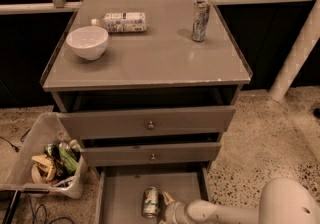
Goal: Pick 7up can from bottom drawer and place on counter
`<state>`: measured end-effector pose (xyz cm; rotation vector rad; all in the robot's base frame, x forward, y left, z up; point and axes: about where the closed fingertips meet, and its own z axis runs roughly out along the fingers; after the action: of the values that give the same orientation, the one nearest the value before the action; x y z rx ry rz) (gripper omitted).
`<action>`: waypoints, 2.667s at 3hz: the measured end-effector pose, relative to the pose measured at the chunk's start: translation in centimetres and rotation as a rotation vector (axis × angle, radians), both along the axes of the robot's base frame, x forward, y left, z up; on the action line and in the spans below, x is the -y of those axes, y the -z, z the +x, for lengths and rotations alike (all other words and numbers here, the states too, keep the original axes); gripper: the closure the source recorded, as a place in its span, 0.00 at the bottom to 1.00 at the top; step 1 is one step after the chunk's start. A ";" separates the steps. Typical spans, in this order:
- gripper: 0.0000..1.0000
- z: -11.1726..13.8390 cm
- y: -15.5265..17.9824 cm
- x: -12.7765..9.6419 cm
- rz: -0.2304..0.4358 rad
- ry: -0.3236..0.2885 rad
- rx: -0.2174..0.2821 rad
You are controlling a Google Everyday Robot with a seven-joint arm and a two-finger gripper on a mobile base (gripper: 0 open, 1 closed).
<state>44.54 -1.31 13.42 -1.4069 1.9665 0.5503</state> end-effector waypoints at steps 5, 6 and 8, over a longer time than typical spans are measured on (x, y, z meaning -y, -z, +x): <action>0.00 1.1 -3.5 -1.5 0.197 0.482 -0.111; 0.00 1.2 -3.5 -1.5 0.196 0.484 -0.109; 0.00 2.1 -2.3 -5.3 0.196 0.460 -0.068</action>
Offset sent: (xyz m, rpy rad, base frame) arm 0.0120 -0.0306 0.0358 0.1489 0.0883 -0.4682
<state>46.67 4.01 15.70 -0.7896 2.1332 0.5594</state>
